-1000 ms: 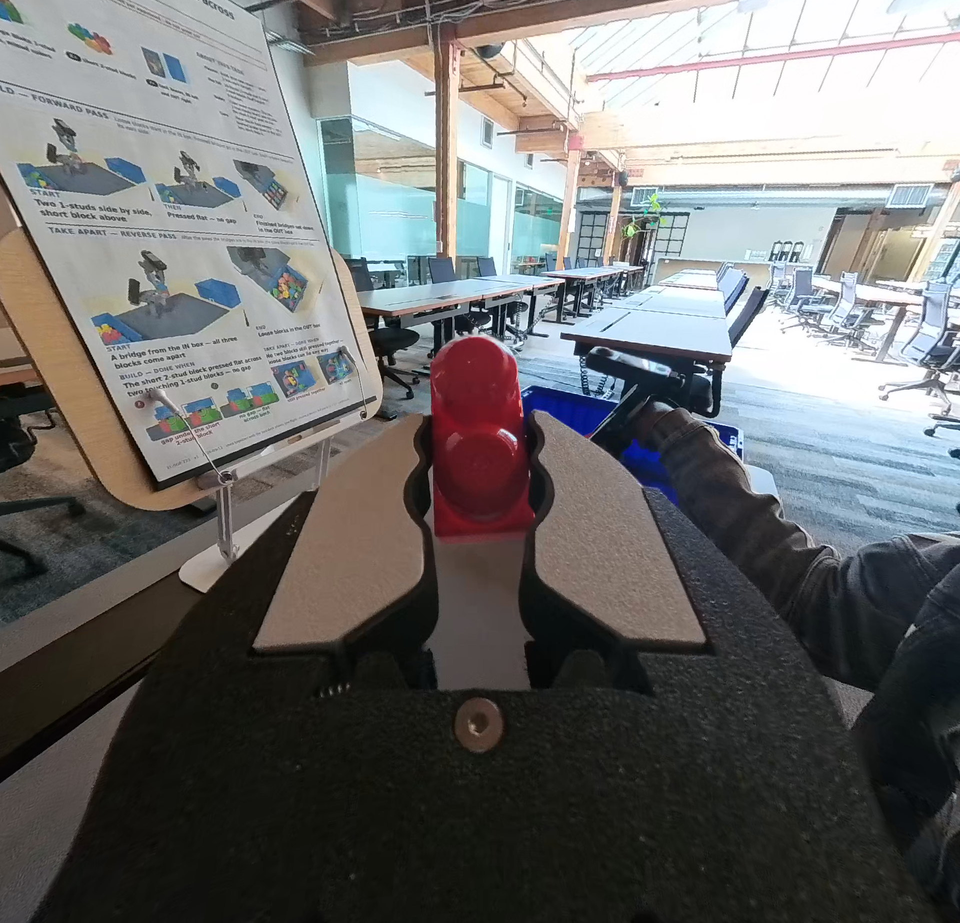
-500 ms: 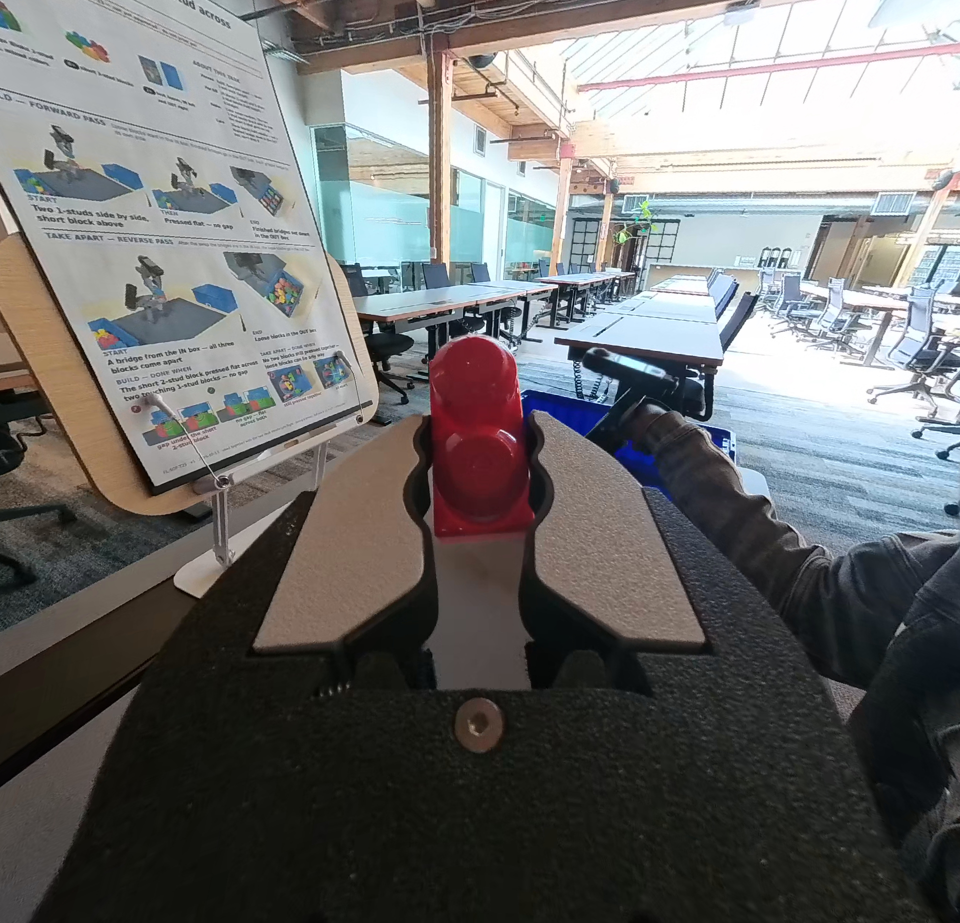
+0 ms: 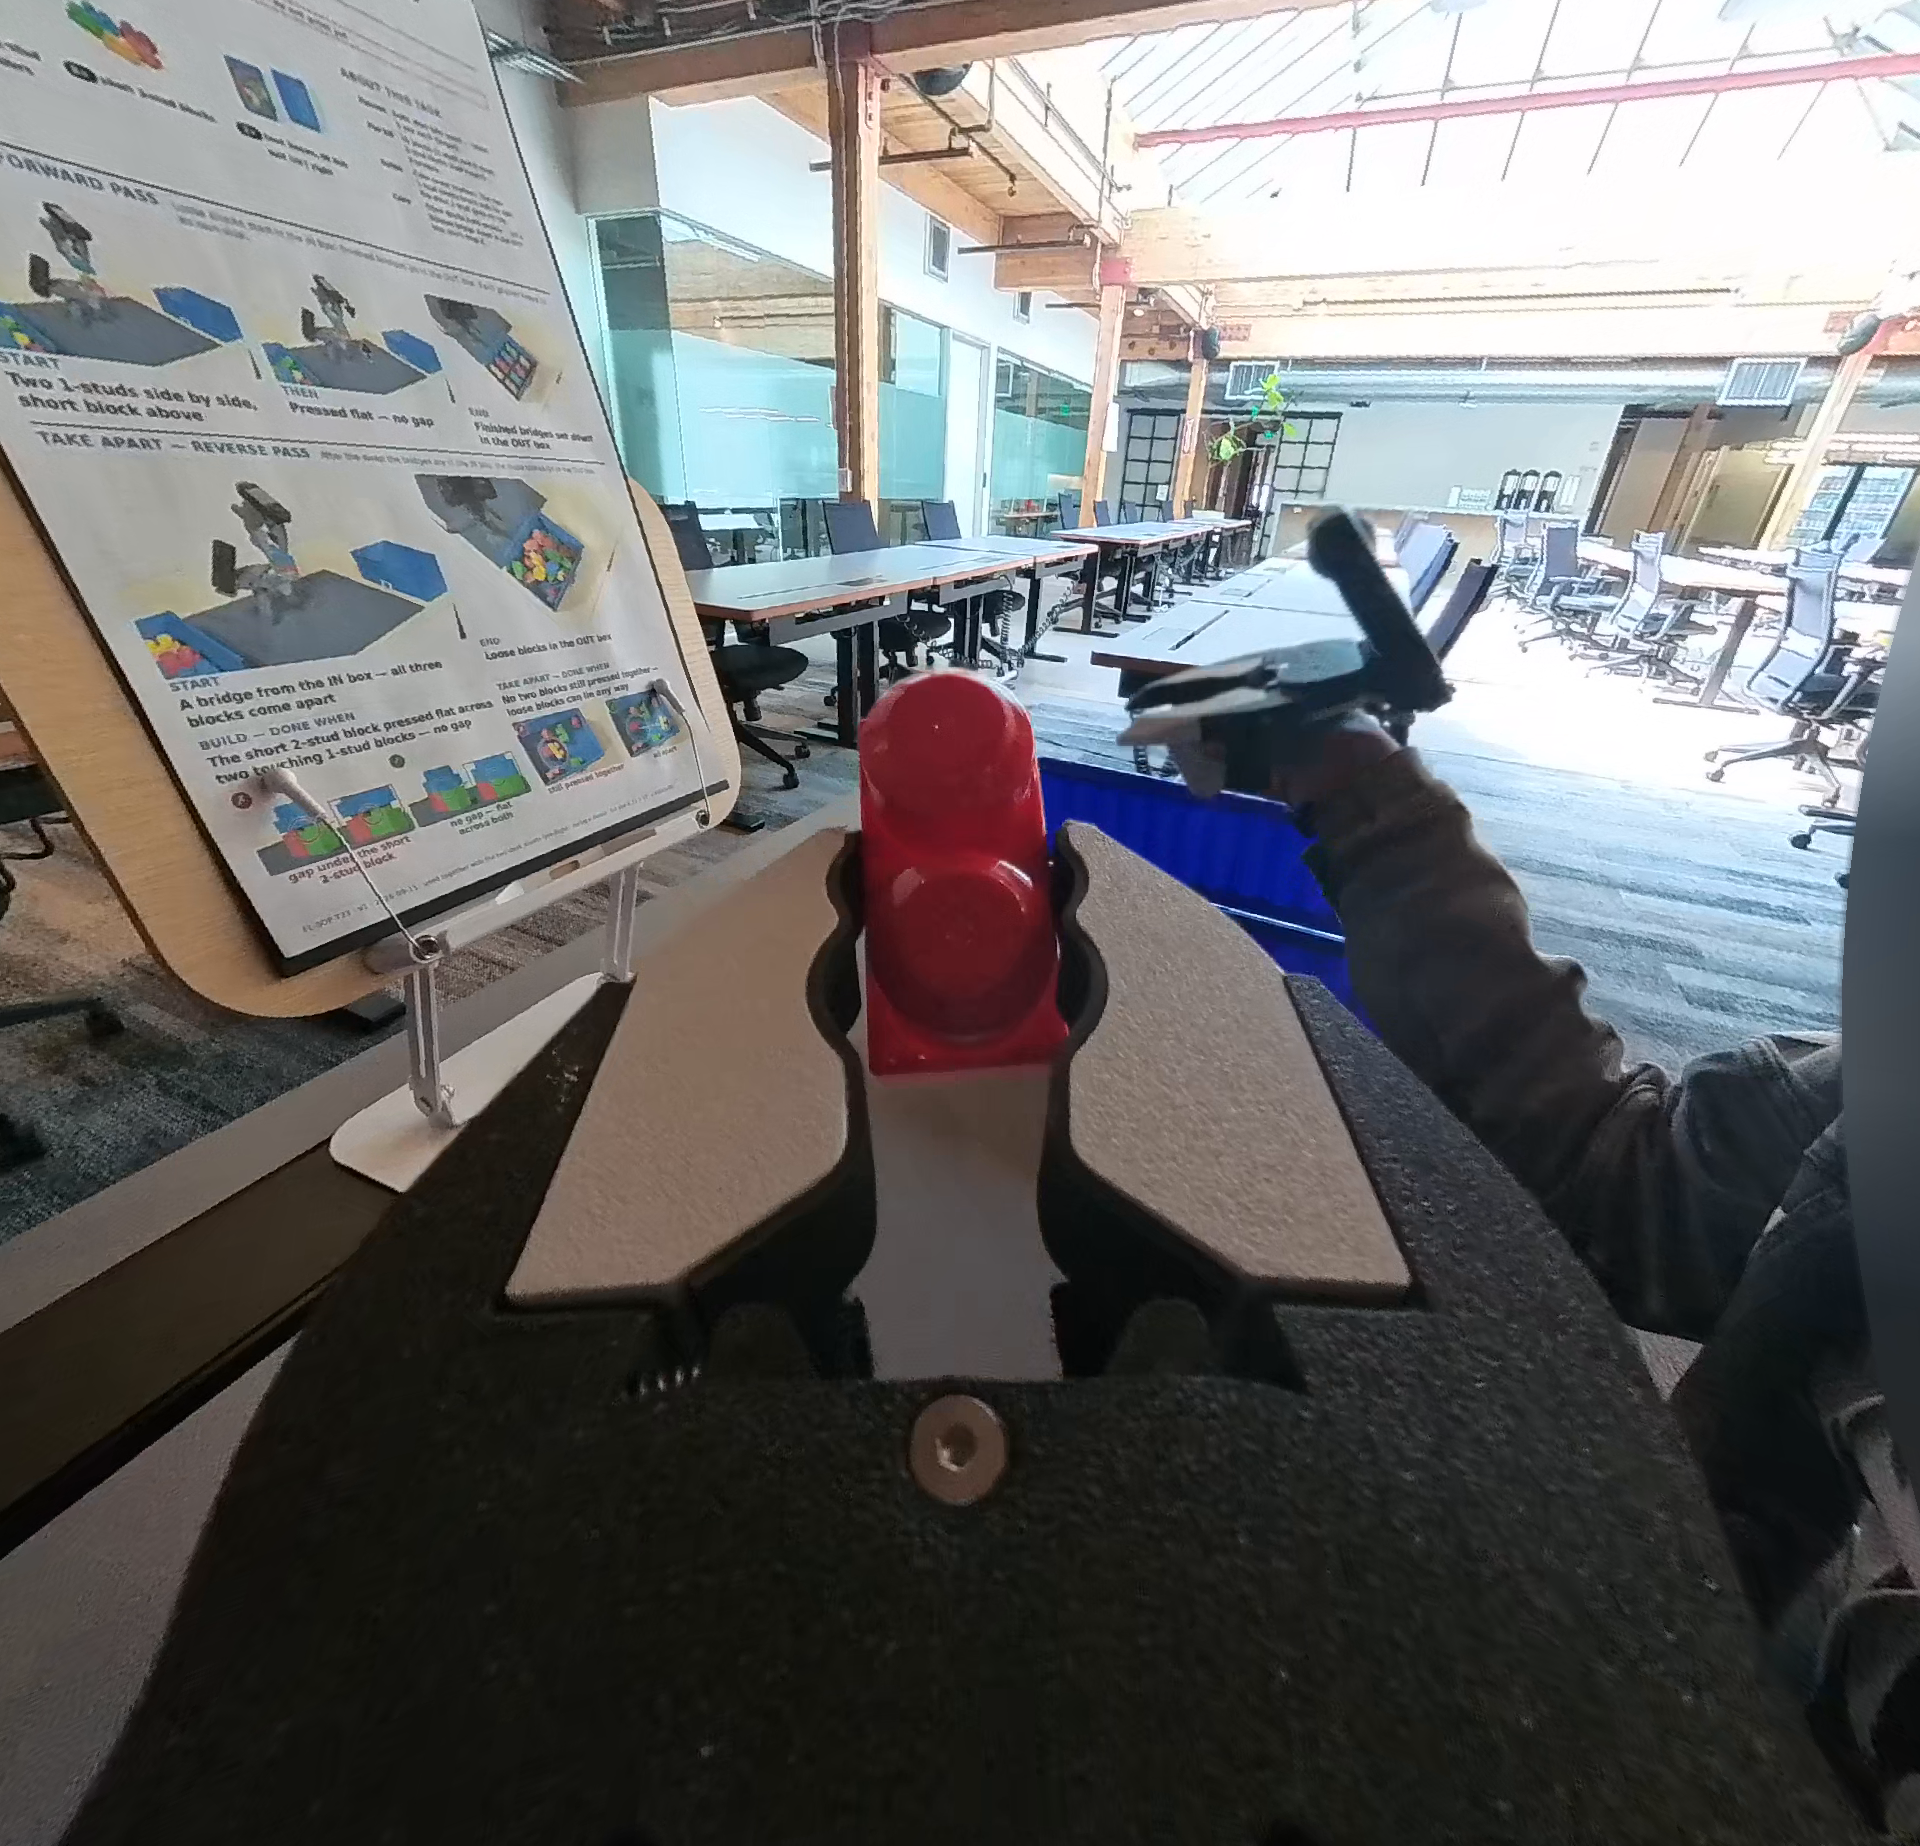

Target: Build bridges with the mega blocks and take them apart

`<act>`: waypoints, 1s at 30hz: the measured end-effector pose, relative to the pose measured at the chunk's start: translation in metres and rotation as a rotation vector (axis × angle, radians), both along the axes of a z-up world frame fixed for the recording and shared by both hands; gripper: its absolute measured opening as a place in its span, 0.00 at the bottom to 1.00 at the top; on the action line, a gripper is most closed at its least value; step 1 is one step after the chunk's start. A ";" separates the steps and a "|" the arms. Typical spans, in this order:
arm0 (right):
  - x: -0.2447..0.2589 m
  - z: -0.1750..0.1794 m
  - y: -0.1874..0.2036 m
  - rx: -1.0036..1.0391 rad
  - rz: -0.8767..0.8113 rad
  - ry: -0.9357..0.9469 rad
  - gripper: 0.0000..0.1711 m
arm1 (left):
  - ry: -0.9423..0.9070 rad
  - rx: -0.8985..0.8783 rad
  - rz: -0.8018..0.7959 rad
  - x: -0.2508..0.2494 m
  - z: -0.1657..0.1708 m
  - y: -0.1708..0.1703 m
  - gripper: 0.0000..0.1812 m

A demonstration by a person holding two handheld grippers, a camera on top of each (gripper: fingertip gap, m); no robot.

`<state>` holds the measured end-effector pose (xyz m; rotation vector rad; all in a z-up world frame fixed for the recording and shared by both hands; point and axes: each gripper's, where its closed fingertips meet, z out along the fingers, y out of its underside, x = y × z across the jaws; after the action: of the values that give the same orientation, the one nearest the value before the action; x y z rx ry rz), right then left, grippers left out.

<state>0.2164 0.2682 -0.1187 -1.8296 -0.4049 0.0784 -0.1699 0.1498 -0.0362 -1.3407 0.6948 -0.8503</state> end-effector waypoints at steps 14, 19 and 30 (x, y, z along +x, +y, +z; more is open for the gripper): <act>-0.254 0.094 -0.152 0.333 1.323 0.393 0.32 | 0.123 -0.008 -0.210 0.041 -0.016 -0.017 0.19; -0.297 0.076 -0.163 0.239 1.434 0.414 0.34 | 0.163 -0.003 -0.323 0.064 -0.021 -0.029 0.19; -0.306 0.065 -0.148 0.240 1.376 0.388 0.31 | 0.240 -0.005 -0.366 0.080 -0.031 -0.032 0.19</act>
<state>-0.0898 0.1200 -0.0533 -0.9709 -1.2463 1.2321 -0.0896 0.1175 -0.0671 -1.3538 1.1508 -0.9877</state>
